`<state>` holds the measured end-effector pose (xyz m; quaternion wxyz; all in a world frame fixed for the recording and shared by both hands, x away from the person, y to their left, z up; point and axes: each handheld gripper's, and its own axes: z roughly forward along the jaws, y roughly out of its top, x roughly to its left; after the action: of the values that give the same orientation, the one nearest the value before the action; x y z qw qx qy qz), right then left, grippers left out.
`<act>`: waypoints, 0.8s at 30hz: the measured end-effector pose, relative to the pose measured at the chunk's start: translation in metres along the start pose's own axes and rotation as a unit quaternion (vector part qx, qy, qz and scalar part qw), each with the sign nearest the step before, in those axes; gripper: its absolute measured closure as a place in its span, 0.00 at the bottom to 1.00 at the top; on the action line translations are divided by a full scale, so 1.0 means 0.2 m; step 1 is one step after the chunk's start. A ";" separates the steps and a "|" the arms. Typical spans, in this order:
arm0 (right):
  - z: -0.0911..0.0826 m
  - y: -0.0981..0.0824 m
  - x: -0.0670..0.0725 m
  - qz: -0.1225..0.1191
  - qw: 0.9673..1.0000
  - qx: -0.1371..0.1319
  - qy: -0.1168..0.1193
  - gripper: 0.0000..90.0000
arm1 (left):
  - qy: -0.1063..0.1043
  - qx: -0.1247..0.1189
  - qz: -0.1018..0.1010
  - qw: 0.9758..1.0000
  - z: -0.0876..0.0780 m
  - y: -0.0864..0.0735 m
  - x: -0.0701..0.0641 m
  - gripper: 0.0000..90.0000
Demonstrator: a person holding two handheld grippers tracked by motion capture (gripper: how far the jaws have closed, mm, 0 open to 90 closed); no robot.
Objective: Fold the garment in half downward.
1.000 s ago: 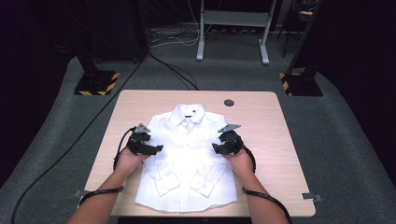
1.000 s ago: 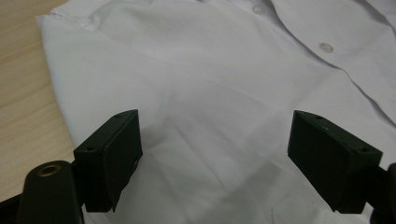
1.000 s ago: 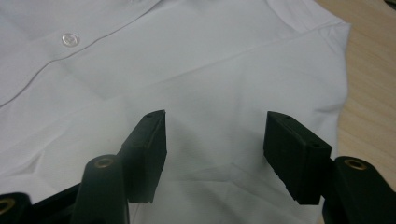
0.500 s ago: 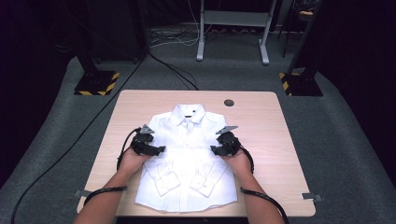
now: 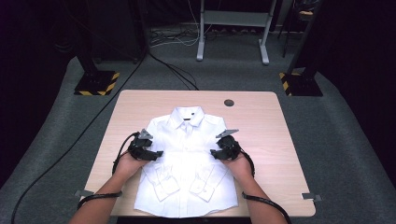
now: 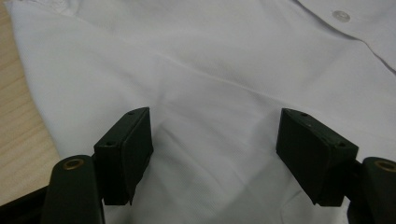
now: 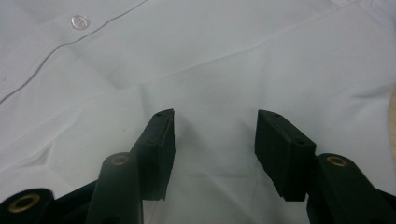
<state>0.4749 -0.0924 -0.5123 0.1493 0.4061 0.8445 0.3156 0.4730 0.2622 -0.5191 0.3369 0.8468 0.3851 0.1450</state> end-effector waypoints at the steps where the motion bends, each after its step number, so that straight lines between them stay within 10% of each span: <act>1: 0.00 0.01 0.00 0.003 1.000 0.006 0.000 0.53 | 0.000 0.002 0.002 1.000 0.00 0.00 0.00 0.30; 11: -0.02 0.03 -0.15 0.038 0.998 -0.032 -0.027 0.62 | -0.002 0.003 0.007 1.000 0.01 0.01 0.01 0.29; 24: 0.00 0.00 -0.12 0.023 0.999 -0.011 -0.027 0.61 | 0.000 -0.006 0.002 1.000 0.00 -0.02 -0.01 0.29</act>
<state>0.4903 -0.1097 -0.5124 0.1693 0.4326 0.8269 0.3168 0.4692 0.2623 -0.5205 0.3419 0.8452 0.3830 0.1484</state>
